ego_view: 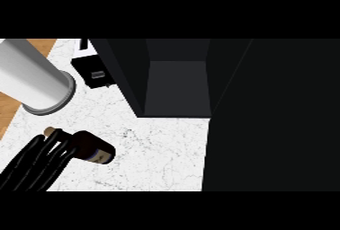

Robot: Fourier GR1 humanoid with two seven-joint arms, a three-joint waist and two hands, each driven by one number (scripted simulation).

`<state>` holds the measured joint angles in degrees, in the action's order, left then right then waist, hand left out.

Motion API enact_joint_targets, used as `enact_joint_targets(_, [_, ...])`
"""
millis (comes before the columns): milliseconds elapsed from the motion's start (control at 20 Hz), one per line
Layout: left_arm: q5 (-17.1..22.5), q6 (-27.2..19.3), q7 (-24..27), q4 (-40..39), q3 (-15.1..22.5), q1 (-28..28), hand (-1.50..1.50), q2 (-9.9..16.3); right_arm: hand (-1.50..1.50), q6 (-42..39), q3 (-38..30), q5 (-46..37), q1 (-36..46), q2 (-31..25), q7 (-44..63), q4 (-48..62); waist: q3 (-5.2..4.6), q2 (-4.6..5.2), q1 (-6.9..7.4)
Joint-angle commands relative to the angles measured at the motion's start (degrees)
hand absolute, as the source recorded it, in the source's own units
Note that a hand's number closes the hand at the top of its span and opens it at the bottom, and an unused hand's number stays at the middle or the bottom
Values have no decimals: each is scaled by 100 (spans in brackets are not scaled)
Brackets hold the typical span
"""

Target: Pick up the wine, place it into the cabinet and close the cabinet

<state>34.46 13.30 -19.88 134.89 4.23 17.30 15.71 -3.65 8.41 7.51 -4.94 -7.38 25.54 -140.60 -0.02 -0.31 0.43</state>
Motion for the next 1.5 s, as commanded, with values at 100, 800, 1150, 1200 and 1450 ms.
enact_joint_targets(100, [1006, -148, -317, 1076, -520, 36, -150, 72, -150, 128, -96, 68, 26, -21, 349, -513, 1, -4, 8])
enact_joint_targets(800, [2232, 268, -704, -102, -2393, -557, -150, 592, -150, 154, -169, 87, 238, -66, 627, -571, 2, 15, -16])
enact_joint_targets(1150, [1811, 660, -742, -1086, -1996, -866, -150, 380, -150, 91, 35, 77, 51, -54, 755, -1033, 1, 22, -88])
enact_joint_targets(1200, [2318, 525, -972, -1643, -2580, -1392, -150, 940, -150, 238, -126, 71, 417, -49, 967, -846, 0, 29, -83])
enact_joint_targets(1450, [1606, 1162, -757, -1563, -2066, -826, -150, 327, -150, 149, -219, 301, 398, -93, 1161, -1031, 2, 23, -68])
